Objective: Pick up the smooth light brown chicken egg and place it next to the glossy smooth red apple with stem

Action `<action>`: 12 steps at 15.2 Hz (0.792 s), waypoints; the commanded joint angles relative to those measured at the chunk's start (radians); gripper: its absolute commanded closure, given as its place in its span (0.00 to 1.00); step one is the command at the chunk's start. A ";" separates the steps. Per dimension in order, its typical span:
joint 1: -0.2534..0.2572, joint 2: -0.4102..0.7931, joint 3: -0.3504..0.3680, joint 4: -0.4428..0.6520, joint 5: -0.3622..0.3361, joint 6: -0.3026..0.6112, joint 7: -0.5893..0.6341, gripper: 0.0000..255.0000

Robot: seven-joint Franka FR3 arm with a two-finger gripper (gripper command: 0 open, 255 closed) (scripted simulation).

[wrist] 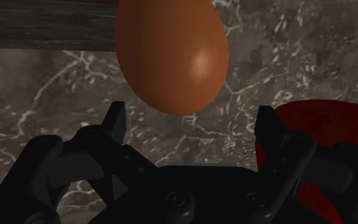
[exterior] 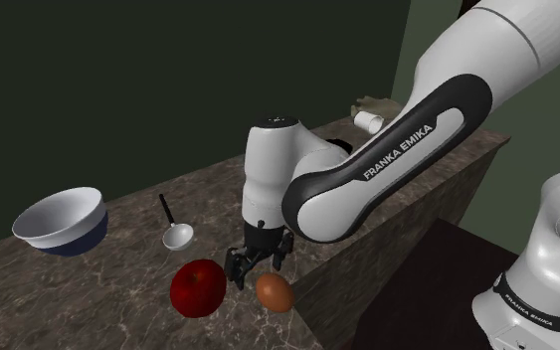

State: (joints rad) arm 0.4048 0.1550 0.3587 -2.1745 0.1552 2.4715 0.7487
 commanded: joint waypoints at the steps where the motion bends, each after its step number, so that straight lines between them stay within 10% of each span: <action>1: -0.005 -0.027 0.001 0.004 0.010 -0.030 -0.007 0.00; 12: -0.018 -0.097 -0.003 0.021 0.032 -0.116 -0.023 0.00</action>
